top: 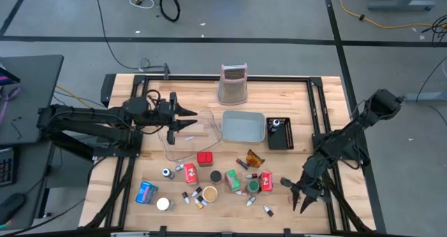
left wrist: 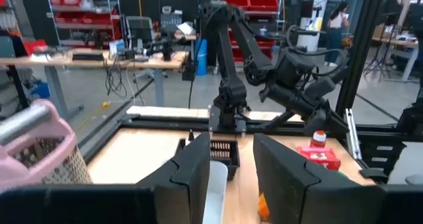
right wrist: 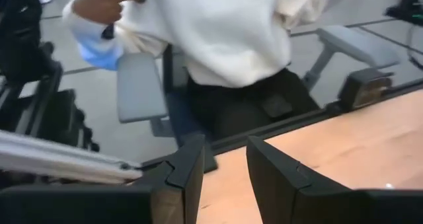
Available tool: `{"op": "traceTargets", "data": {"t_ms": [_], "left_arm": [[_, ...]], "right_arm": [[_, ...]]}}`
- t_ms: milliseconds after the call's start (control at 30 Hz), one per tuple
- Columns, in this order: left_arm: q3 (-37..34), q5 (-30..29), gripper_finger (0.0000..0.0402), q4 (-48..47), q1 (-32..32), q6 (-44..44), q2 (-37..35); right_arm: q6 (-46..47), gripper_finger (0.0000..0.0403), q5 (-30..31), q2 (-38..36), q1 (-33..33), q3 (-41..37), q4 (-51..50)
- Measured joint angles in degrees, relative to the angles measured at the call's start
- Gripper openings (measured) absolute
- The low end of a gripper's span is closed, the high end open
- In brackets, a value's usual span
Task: Pick & Place Kitchen Items
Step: Put the large orange food coloring bottle into the black basket
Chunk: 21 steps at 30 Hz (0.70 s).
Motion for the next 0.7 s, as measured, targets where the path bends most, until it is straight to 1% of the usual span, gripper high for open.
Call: {"op": "traceTargets", "data": {"t_ms": [100,200,300,400,500,600,700], "left_arm": [[0.0,0.0,0.0126,0.3,0.0,1.8,0.0],[0.0,0.0,0.0126,0.3,0.0,1.9,0.0],[0.0,0.0,0.0126,0.2,0.0,1.7,0.0],[0.0,0.0,0.0126,0.2,0.0,1.7,0.0],[0.0,0.0,0.0126,0.2,0.0,1.7,0.0],[0.0,0.0,0.0126,0.2,0.0,1.7,0.0],[0.0,0.0,0.0126,0.2,0.0,1.7,0.0]], "right_arm": [[0.5,0.0121,0.3,0.0,0.0,0.0,-0.7],[-0.7,0.0121,0.4,0.0,0.0,-0.2,-2.9],[-3.0,0.0121,0.5,0.0,0.0,-2.8,-2.4],[-3.4,0.0121,3.4,-0.1,0.0,-6.0,3.7],[0.3,0.0113,5.2,0.0,0.0,-9.0,10.4],[0.9,0.0094,5.4,0.0,0.0,-10.9,14.9],[1.8,0.007,5.4,0.0,0.0,-11.9,16.4]]}}
